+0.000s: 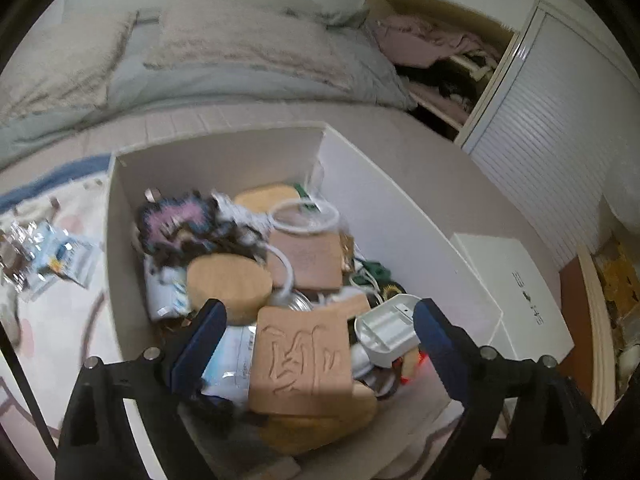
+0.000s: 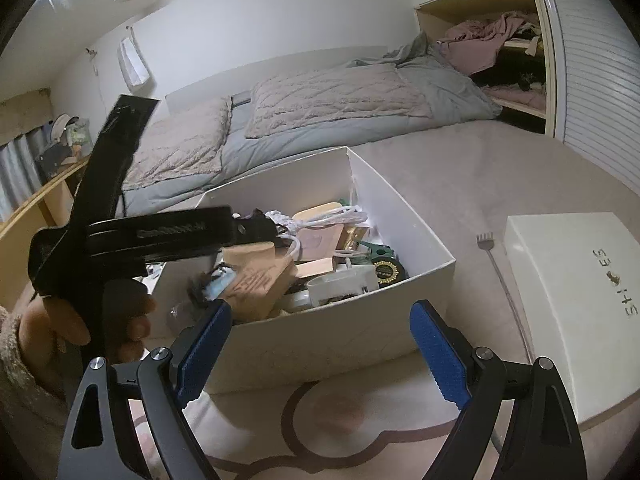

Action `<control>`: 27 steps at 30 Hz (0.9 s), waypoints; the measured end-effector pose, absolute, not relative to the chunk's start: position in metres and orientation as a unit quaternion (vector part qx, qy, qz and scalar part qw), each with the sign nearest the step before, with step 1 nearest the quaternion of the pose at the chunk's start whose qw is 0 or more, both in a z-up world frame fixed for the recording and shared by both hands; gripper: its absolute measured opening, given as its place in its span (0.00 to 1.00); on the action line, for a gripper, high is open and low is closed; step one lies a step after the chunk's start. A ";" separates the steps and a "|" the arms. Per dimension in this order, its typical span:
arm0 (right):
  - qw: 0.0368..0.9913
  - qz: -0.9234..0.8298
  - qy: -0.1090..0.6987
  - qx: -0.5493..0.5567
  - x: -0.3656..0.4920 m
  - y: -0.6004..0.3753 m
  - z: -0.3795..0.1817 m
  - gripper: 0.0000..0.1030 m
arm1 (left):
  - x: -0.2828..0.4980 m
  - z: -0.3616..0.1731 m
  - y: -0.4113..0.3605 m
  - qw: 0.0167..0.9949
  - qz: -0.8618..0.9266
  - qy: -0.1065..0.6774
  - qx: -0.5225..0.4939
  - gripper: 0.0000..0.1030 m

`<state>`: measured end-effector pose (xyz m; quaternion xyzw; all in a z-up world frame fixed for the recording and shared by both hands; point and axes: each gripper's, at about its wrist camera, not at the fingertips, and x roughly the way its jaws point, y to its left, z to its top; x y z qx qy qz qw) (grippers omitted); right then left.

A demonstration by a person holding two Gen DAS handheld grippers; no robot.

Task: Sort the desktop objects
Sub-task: 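Lower the carved coaster into the white box and open the left gripper, then withdraw both tools from the white box back over the blanket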

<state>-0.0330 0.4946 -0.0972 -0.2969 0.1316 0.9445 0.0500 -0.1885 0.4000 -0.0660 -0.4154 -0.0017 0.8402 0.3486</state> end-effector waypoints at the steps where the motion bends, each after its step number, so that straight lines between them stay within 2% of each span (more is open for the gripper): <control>1: 0.051 0.945 0.130 -0.295 -0.033 0.495 -0.096 0.88 | -0.189 -0.064 0.399 0.347 0.842 0.004 -0.413 0.93; 27: 0.067 0.946 0.122 -0.293 -0.040 0.475 -0.082 0.88 | -0.175 -0.056 0.341 0.332 0.853 0.045 -0.401 0.93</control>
